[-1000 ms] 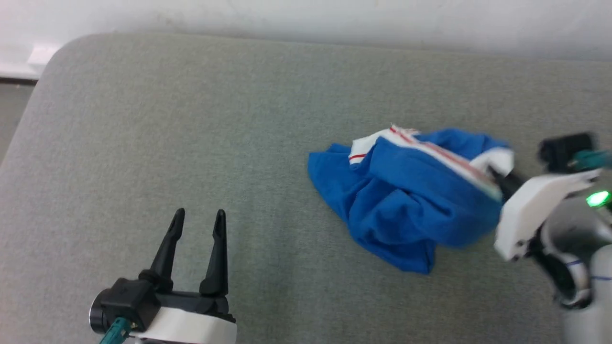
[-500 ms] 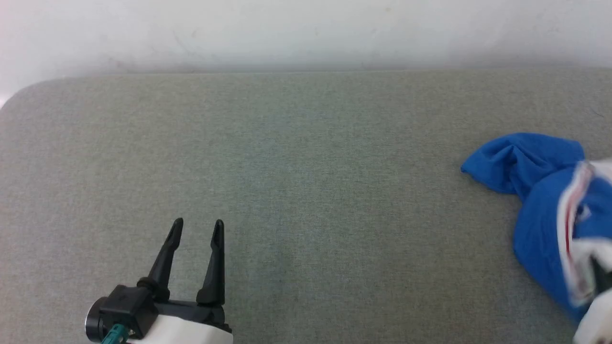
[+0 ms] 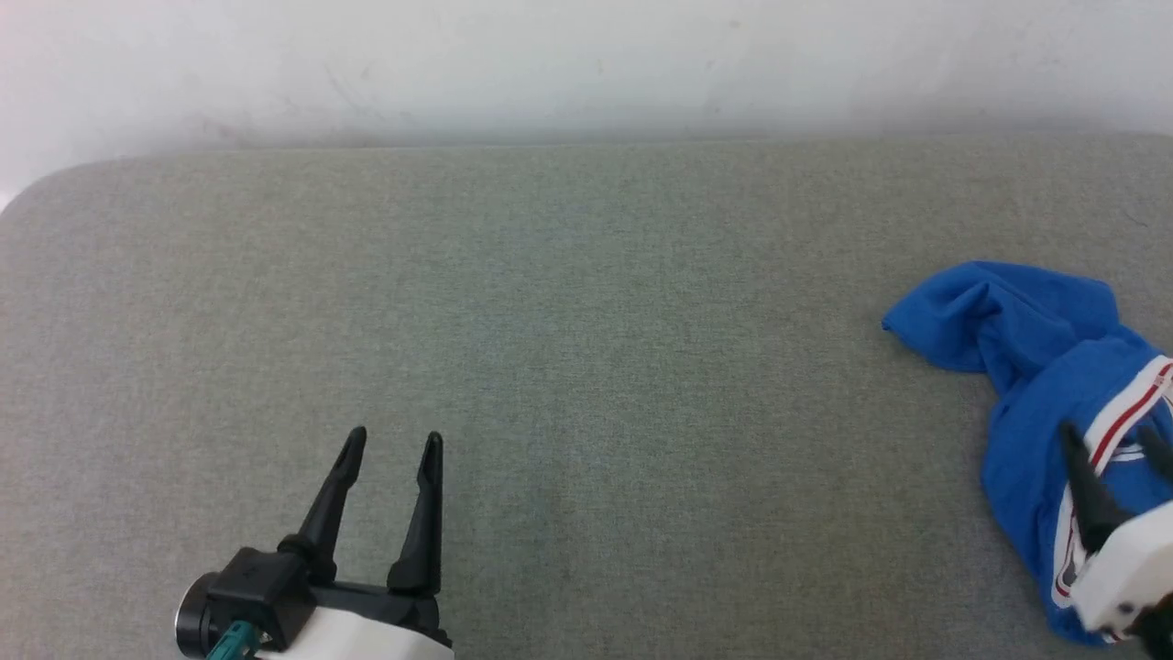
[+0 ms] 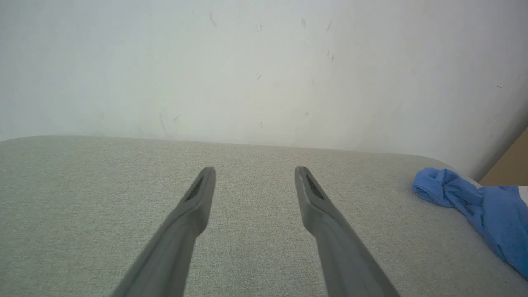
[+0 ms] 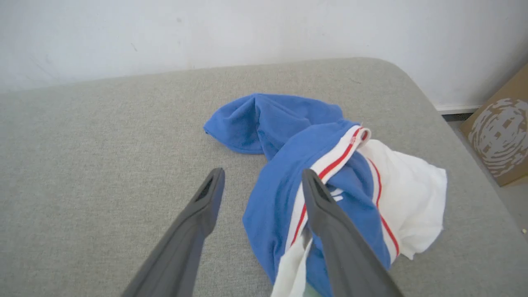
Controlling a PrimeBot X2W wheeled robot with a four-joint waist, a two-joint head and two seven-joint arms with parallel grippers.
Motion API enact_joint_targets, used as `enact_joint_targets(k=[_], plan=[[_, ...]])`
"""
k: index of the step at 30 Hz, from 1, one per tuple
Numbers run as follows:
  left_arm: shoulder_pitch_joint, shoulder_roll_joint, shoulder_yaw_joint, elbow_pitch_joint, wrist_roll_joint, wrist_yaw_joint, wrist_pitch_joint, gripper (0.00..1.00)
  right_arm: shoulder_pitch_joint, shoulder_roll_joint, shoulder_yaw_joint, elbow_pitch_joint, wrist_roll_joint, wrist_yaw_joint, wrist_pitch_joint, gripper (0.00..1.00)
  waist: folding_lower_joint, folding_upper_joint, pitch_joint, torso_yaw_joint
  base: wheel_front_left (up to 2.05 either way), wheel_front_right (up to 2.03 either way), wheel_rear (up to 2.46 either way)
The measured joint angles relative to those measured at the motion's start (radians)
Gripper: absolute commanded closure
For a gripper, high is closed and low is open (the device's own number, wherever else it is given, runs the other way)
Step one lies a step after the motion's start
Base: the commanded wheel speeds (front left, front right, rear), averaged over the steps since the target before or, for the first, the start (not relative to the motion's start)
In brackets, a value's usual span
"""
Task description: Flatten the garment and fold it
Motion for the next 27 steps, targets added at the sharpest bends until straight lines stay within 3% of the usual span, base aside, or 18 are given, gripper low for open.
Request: enact_joint_targets(k=[4, 9, 24, 25, 26, 27], plan=[[0.000, -0.002, -0.005, 0.004, -0.005, 0.000, 0.000, 0.00, -0.058, 0.000, -0.035, -0.022, -0.050, 0.000, 0.044, 0.00, 0.0001, 0.0000, 0.007, 0.012, 0.00, 0.00, 0.00], [-0.005, -0.002, -0.002, 0.006, -0.008, -0.001, -0.002, 0.00, -0.102, 0.000, -0.125, 0.050, -0.109, 0.000, 0.113, 0.00, 0.0001, 0.0000, 0.033, 0.029, 0.00, 0.00, 0.00], [-0.074, -0.018, -0.008, 0.027, -0.011, -0.013, -0.013, 0.00, -0.258, 0.000, -0.210, 0.234, -0.199, 0.000, 0.090, 0.00, 0.0003, 0.0000, 0.156, 0.078, 0.00, 0.00, 0.00], [-0.079, -0.020, -0.009, 0.030, -0.011, -0.018, -0.015, 0.00, -0.261, 0.001, -0.218, 0.244, -0.200, 0.000, 0.099, 0.15, 0.0003, 0.0000, 0.159, 0.082, 0.00, 0.00, 0.00], [-0.082, -0.020, -0.009, 0.033, -0.011, -0.018, -0.015, 0.00, -0.264, 0.001, -0.226, 0.252, -0.201, 0.000, 0.109, 0.63, 0.0003, 0.0000, 0.160, 0.085, 0.00, 0.00, 0.00], [-0.084, -0.020, -0.009, 0.037, -0.011, -0.018, -0.016, 0.00, -0.266, 0.001, -0.230, 0.258, -0.201, 0.000, 0.115, 1.00, 0.0004, 0.0000, 0.159, 0.087, 0.00, 0.00, 0.00]])
